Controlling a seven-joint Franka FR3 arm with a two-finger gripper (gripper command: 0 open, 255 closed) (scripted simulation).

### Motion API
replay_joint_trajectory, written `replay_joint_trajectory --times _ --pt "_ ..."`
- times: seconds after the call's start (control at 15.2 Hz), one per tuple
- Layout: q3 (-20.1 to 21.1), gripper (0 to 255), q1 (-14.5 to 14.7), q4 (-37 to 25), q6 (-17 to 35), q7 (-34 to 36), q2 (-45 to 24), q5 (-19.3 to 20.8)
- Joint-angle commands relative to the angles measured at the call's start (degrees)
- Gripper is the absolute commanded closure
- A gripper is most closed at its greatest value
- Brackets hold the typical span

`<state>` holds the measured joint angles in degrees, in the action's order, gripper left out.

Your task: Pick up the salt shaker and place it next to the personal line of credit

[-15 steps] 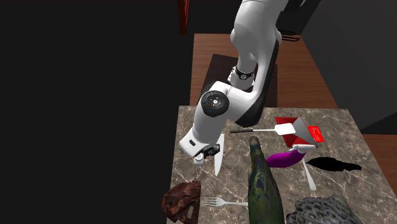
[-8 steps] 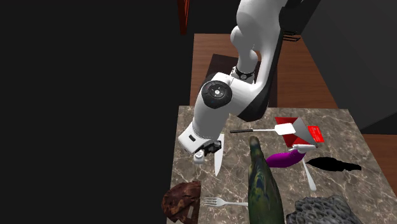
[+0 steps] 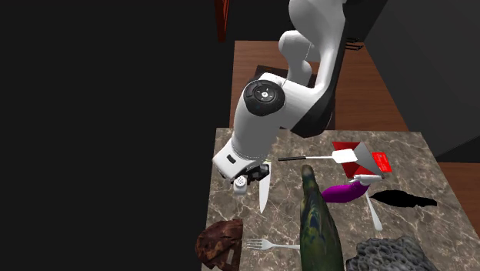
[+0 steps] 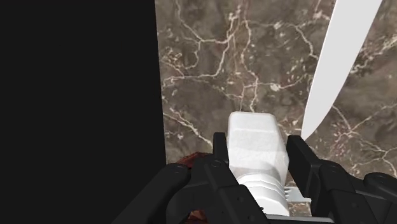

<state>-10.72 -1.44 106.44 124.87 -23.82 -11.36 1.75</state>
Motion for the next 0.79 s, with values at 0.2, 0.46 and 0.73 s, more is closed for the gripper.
replay_joint_trajectory --times 0.2,0.46,0.73 --pt "-0.03 255 0.07 -2.48 -3.60 -0.02 1.12 0.17" --pt "-0.05 255 0.11 -4.68 -6.49 -0.09 1.82 0.25" --pt "-0.06 255 0.12 -7.11 -9.42 -0.18 2.34 0.30"
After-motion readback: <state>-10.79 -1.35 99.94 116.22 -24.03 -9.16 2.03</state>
